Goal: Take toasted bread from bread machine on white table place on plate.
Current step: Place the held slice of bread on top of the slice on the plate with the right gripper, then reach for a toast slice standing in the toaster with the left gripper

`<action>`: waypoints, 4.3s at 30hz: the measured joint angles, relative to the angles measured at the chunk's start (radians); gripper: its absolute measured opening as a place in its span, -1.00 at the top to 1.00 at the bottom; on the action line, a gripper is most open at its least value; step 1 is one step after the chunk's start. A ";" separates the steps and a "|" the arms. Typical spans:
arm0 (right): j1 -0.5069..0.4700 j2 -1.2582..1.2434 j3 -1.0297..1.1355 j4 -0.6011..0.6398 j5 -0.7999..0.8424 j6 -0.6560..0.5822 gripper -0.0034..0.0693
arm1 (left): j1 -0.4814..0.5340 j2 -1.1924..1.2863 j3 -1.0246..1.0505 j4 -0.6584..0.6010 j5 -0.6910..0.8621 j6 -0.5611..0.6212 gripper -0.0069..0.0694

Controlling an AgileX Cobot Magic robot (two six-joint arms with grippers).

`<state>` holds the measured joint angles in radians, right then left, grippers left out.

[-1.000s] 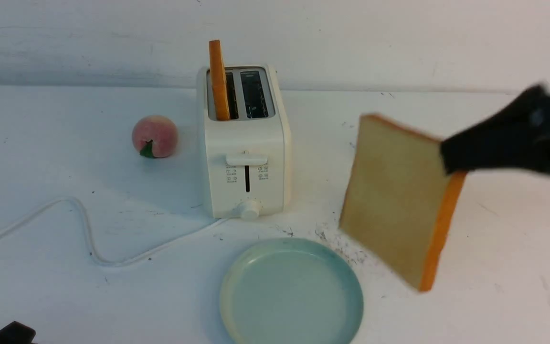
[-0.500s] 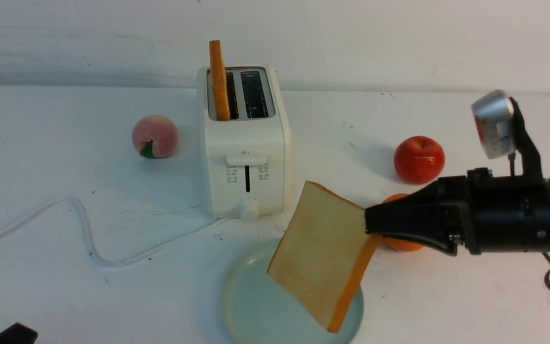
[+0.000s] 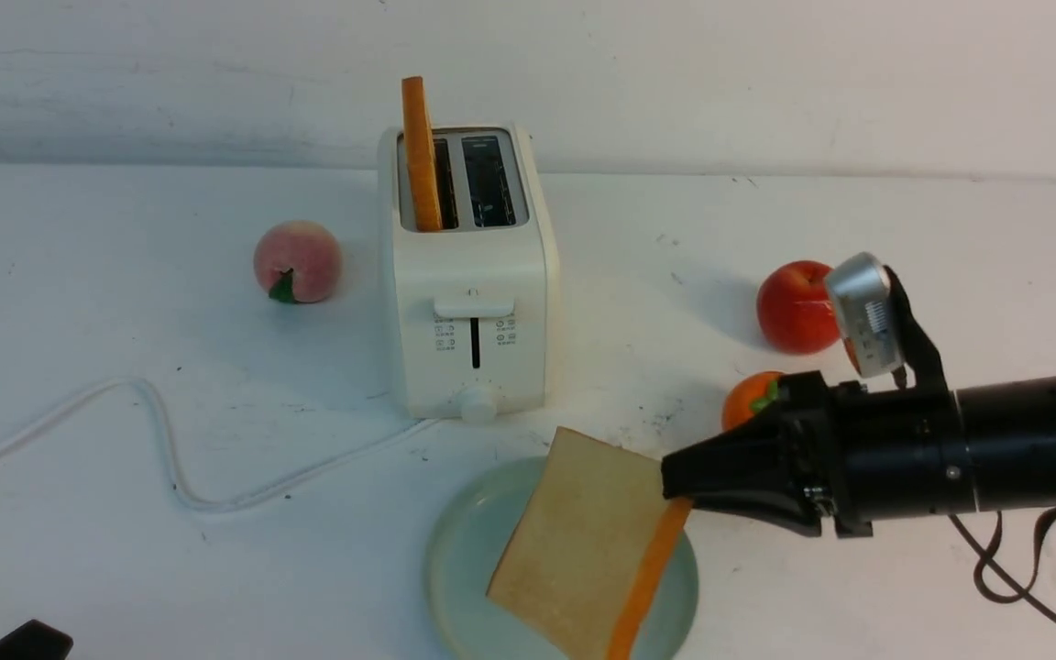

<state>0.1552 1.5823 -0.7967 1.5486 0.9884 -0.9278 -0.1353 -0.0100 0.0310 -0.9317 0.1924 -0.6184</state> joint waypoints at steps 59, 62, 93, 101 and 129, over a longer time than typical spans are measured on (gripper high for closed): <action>0.080 0.072 -0.060 -0.182 -0.160 -0.149 -0.48 | 0.000 0.000 0.000 0.001 0.003 0.003 0.20; 0.080 0.072 -0.104 -0.224 -0.164 -0.149 -0.48 | 0.000 0.000 0.000 0.001 0.004 0.003 0.20; 0.080 -0.208 -0.430 -0.801 0.101 0.270 0.95 | 0.000 0.078 -0.360 0.015 0.300 0.202 0.86; 0.080 -0.525 -0.435 -1.174 0.257 0.534 0.93 | 0.000 0.526 -0.720 0.320 0.708 0.324 0.86; 0.080 -1.158 -0.033 -1.480 0.274 0.884 0.88 | -0.094 1.666 -1.805 0.528 1.051 0.272 0.86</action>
<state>0.2347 0.4241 -0.8293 0.0690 1.2625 -0.0434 -0.2296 1.6564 -1.7743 -0.4033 1.2430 -0.3466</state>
